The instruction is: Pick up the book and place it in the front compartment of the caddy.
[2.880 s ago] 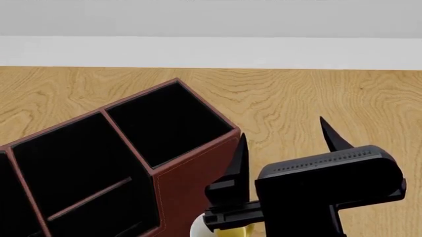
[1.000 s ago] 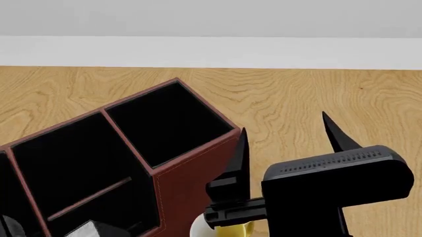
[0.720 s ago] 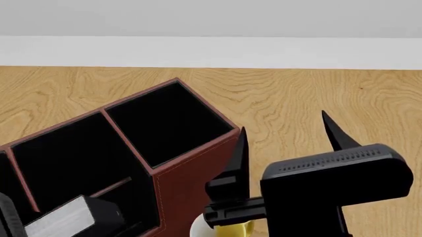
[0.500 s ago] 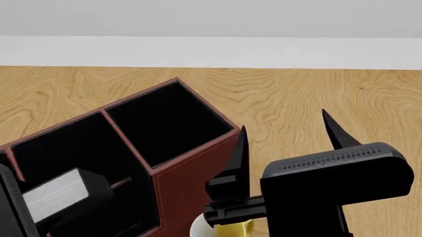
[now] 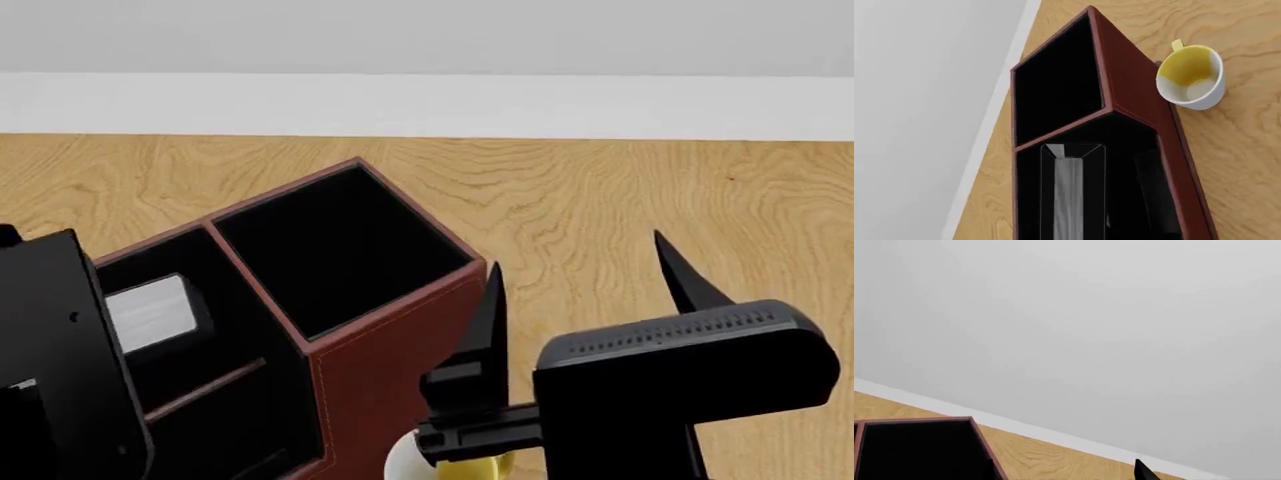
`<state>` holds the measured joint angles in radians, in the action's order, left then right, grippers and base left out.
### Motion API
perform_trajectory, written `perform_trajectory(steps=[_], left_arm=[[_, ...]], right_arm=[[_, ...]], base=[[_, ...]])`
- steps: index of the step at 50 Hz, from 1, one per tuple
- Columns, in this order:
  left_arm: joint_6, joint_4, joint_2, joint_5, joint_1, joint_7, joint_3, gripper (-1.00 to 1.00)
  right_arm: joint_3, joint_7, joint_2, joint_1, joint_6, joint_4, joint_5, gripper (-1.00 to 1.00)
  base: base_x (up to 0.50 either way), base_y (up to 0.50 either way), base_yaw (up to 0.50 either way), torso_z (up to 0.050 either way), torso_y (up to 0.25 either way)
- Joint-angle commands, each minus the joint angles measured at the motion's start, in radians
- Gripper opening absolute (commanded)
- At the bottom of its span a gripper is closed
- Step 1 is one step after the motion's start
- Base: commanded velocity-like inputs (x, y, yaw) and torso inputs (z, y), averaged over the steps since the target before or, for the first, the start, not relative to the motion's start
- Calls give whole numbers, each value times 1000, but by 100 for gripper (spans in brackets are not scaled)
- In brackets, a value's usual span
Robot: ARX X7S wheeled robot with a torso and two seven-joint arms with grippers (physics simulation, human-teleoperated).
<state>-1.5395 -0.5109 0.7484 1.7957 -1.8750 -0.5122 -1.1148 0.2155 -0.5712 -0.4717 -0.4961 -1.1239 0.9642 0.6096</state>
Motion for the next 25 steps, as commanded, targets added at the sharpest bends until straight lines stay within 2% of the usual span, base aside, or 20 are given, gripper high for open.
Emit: perform_trajectory(steps=[1,13,25], left_arm=[[12,25,-35,-234,-76,150,-79,-100],[60,70,-71,-445,-82,315,-200,-100],[111,125,-108,-557,-83,395,-280,-100]], right_arm=[[9,-12,-14,14,29,-9,5,100],[13,-25,-31,29,62,-19,14,100],[10,-40,-46,32,71,-20,31,100]], base=[[0,0,0,0,0],[0,0,0,0,1],[0,0,0,0,2]])
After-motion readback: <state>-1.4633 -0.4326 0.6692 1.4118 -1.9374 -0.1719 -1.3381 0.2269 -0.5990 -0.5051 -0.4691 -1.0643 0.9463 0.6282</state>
